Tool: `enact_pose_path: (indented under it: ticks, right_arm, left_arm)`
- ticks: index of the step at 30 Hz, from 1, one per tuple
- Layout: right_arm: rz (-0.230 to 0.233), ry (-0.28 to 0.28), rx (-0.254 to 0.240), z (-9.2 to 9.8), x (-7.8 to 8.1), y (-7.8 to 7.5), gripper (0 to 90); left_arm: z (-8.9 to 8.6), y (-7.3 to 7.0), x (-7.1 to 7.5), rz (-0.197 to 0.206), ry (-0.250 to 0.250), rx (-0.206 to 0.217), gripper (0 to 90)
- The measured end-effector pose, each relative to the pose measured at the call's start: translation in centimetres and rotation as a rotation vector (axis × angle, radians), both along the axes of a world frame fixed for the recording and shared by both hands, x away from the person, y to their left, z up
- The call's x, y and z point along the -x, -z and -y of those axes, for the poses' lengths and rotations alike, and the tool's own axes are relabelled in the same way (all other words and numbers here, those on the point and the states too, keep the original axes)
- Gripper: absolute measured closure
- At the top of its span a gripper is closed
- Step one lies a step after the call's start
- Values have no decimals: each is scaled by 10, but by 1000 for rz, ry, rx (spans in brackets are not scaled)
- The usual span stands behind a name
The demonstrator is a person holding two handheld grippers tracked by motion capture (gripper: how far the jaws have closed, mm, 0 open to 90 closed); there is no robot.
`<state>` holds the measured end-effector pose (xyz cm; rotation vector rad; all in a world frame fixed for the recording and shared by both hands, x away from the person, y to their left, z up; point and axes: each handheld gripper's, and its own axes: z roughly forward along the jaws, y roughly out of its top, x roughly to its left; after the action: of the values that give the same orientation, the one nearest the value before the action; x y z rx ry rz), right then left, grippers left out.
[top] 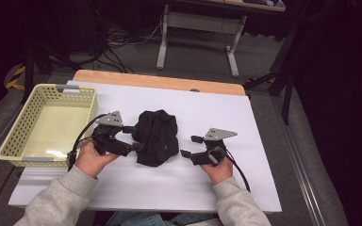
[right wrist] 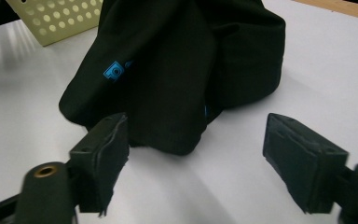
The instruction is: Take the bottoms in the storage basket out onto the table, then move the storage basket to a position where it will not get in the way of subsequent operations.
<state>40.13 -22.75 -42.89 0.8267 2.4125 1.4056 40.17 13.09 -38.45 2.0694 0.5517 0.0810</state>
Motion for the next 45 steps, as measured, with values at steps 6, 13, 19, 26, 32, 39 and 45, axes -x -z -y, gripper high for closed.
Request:
enact_pose_path:
  ticks: [6,13,19,26,32,39,45]
  right_arm:
    - [-11,-23,-4,-15,-8,-2,284]
    - [-12,-37,-8,-28,-14,-4,299]
    - [-28,-48,26,-37,-17,0,389]
    - [-45,-58,60,-42,-18,6,649]
    - [-31,-45,92,-39,-11,-1,884]
    - [5,-34,86,-16,14,-24,888]
    - [-2,-9,92,8,39,-34,889]
  left_arm:
    - [-8,5,3,-17,-15,0,275]
    - [-12,11,6,-31,-17,-6,270]
    - [-13,16,8,-47,-17,-15,272]
    - [-15,18,9,-54,-21,-13,274]
    - [-15,20,7,-61,-19,-13,277]
    - [-14,20,6,-67,-15,-6,283]
    - [-8,18,3,-68,-2,9,304]
